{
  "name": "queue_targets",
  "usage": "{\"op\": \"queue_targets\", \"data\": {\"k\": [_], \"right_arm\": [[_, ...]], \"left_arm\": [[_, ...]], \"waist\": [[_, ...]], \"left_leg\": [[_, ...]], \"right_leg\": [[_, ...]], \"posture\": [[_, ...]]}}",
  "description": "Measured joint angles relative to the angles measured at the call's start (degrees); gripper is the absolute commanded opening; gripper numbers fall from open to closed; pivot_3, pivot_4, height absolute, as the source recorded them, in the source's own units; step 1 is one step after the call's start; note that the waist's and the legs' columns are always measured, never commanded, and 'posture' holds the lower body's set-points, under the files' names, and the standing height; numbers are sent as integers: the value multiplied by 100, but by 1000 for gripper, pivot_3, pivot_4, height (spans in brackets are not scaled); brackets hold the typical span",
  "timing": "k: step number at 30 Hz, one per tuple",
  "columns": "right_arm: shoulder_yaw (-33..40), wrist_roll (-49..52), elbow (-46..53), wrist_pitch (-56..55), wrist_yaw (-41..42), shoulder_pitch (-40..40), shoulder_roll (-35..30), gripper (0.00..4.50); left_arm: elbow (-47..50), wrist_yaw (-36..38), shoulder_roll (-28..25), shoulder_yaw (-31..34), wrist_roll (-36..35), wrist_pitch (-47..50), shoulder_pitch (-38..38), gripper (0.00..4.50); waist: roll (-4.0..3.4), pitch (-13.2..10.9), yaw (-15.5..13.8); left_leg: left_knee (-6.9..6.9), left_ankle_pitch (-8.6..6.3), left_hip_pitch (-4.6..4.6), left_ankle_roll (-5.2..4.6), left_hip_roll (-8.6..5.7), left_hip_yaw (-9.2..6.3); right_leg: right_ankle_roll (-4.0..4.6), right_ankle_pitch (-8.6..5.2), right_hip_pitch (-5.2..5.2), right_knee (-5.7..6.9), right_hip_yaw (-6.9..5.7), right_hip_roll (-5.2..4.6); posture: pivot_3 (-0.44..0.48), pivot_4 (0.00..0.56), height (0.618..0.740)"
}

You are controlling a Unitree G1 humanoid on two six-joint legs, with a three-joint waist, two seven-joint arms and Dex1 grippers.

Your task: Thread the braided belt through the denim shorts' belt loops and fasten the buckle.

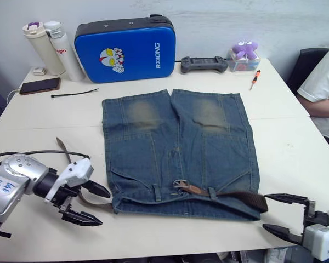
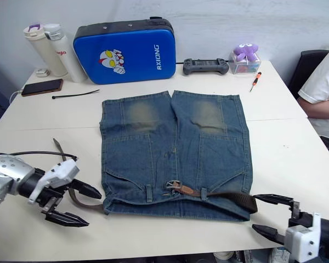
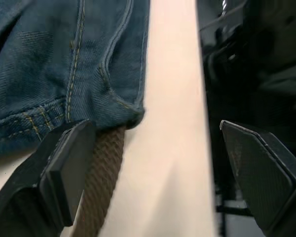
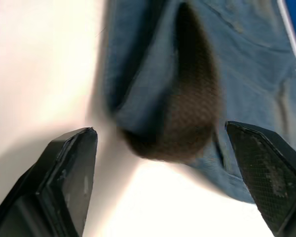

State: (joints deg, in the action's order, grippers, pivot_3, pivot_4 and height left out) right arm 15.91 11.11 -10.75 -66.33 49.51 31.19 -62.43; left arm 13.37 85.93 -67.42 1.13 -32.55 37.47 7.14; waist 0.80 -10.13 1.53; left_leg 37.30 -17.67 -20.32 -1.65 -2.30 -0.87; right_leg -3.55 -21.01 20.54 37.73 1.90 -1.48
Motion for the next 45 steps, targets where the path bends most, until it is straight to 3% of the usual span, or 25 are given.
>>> {"op": "queue_targets", "data": {"k": [5,9,13,18,23,36,45], "right_arm": [[98,272,530,567,-88,-99,-9,4500],[-16,498,1522,2217,-279,-927,-116,4500],[-174,600,2332,3550,-289,-1411,-170,4500],[-206,984,3344,5208,69,-1195,-315,4500],[172,1618,4119,6795,460,-908,-621,4500],[1563,1863,4238,8560,1334,-6,30,4500],[1705,1716,3943,8928,1825,77,36,4500]], "left_arm": [[5,-251,367,19,-371,483,610,4476],[-20,-644,749,15,-531,796,1295,4476],[-18,-892,917,-24,-501,803,1406,4476],[21,-1038,938,-257,-326,766,1518,4476],[7,-1017,959,-519,-83,530,1664,4476],[-217,-864,1345,-1043,264,172,2126,4476],[-328,-773,1471,-1129,407,79,2185,4476]], "waist": [[3,-1,-4],[0,-2,24],[-1,-3,-11],[-1,-3,-139],[0,-3,-164],[0,-3,-157],[0,-3,-150]], "left_leg": [[7,0,0,1,0,-2],[0,3,-3,12,1,-2],[-4,4,-22,19,3,-9],[40,2,-102,14,1,-11],[45,-1,-102,10,2,-13],[43,-2,-105,7,1,-11],[43,-2,-105,7,1,-11]], "right_leg": [[0,0,-2,3,0,0],[0,0,12,9,2,4],[1,-2,30,7,-5,6],[-4,0,91,24,-4,3],[-5,0,87,20,-8,2],[-6,1,89,17,-6,3],[-7,1,89,16,-5,3]], "posture": [[0,150,740],[0,150,740],[0,150,740],[0,150,740],[0,150,740],[0,150,740],[0,150,740]]}}
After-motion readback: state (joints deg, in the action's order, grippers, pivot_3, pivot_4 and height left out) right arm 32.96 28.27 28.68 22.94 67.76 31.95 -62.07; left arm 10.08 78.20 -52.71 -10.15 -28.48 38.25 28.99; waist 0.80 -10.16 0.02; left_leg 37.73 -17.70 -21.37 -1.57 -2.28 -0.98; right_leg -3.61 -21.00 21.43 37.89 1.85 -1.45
